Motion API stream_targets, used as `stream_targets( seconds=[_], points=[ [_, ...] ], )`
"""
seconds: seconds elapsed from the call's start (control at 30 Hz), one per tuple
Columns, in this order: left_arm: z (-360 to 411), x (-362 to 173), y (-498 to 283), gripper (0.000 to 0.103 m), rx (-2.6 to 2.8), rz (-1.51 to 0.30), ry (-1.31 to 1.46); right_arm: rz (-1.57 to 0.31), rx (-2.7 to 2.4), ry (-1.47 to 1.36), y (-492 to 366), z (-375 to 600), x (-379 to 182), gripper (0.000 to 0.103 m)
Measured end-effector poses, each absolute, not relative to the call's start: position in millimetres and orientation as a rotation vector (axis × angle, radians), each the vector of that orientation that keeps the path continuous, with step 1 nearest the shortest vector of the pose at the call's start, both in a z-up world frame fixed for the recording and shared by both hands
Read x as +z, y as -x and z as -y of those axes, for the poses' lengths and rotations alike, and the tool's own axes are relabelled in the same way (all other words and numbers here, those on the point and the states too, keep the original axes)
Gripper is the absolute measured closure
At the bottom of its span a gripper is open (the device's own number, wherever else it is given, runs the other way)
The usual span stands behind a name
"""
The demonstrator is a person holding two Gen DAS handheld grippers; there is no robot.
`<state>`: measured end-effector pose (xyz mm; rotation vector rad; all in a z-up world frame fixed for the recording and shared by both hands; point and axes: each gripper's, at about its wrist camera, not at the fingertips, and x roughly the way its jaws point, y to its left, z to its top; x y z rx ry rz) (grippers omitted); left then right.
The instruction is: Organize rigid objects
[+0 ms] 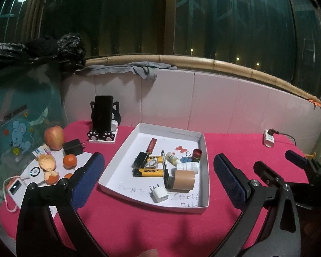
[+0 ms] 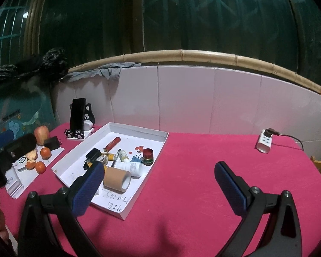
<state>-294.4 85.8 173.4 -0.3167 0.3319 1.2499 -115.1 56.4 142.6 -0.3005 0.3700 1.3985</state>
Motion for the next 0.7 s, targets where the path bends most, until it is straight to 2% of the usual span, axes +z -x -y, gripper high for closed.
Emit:
stream_targets(
  seconds=[0.43,0.7],
  points=[
    [-57.0,173.5,291.6,0.0,1.258,-0.393,0.327,-0.349,1.388,0.184,98.4,-4.8,162.0,0.0],
    [-42.9,177.4,289.8,0.0,1.238,-0.411,0.342,-0.27,1.39,0.069,91.7,39.1,178.3,0.0]
  ],
)
